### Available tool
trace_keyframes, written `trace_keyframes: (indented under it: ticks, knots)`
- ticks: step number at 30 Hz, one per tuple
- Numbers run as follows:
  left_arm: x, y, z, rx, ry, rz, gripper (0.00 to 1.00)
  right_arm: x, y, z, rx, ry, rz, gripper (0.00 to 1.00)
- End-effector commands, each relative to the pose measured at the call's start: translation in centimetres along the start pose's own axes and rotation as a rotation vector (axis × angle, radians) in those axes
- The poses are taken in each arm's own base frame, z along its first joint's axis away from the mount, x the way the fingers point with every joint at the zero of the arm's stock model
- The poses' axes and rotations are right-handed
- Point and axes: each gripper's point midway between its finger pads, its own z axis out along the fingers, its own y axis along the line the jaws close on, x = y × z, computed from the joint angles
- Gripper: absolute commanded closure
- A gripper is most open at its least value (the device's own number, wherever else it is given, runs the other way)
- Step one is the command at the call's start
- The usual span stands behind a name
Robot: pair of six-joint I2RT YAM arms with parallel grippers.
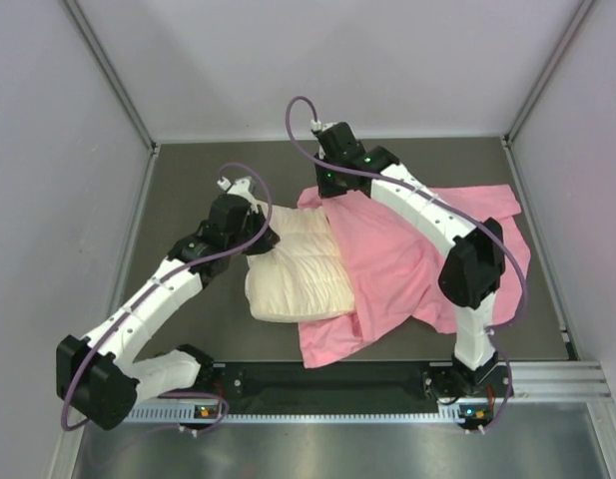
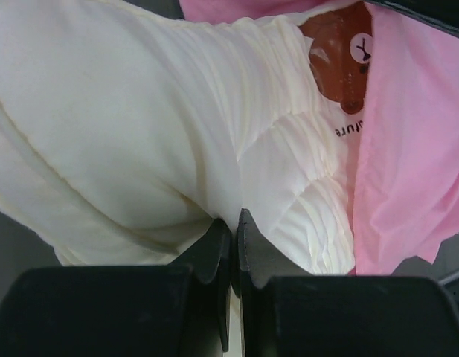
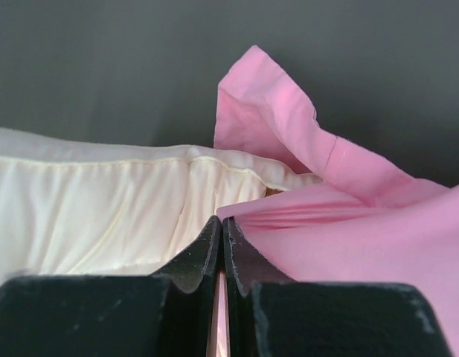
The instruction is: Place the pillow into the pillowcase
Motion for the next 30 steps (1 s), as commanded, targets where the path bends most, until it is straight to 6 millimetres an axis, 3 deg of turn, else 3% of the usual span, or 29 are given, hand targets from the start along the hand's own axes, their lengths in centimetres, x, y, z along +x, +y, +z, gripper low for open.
trace_keyframes:
  ticks: [1, 4, 9, 12, 15, 17, 18, 19, 21, 23, 26, 30]
  knots:
    - [-3.3, -7.7, -3.1, 0.348, -0.13, 0.01, 1.0, 0.8, 2.4, 2.7, -0.083, 0.025, 0.025, 1.0]
    - [-3.8, -9.0, -4.3, 0.401, -0.152, 0.059, 1.0, 1.9, 3.1, 4.2, -0.108, 0.062, 0.024, 1.0]
    - [-4.2, -9.6, -5.8, 0.449, -0.187, 0.108, 1.0, 1.7, 5.6, 3.4, -0.162, 0.066, -0.012, 1.0]
    - [-3.7, -8.7, -5.3, 0.419, -0.191, 0.108, 1.0, 1.3, 8.1, 1.2, -0.238, 0.055, -0.044, 1.0]
    - [-1.6, -7.1, -3.7, 0.383, -0.161, 0.112, 1.0, 0.1, 10.4, -2.9, -0.319, 0.003, -0.067, 1.0]
    - [1.0, -4.8, -2.1, 0.34, -0.132, 0.106, 1.0, -1.0, 11.4, -6.1, -0.36, -0.042, -0.076, 1.0]
    - [3.4, -3.2, -1.0, 0.311, -0.096, 0.1, 1.0, -1.6, 11.7, -7.9, -0.38, -0.066, -0.078, 1.0]
    - [3.2, -3.2, -0.8, 0.331, -0.135, 0.099, 1.0, -1.7, 12.0, -8.7, -0.389, -0.071, -0.08, 1.0]
    - [5.2, -1.6, 0.2, 0.299, -0.116, 0.081, 1.0, -1.9, 12.4, -10.1, -0.408, -0.087, -0.085, 1.0]
    - [5.3, -1.9, 0.1, 0.317, -0.143, 0.076, 1.0, -1.2, 12.3, -9.9, -0.399, -0.071, -0.089, 1.0]
    - [5.0, -2.6, -0.7, 0.336, -0.189, 0.096, 1.0, 0.9, 11.2, -7.3, -0.34, -0.009, -0.089, 0.97]
    - [3.8, -2.0, -1.8, 0.272, -0.213, 0.109, 0.97, 3.6, 7.5, -3.2, -0.143, 0.041, -0.085, 0.84]
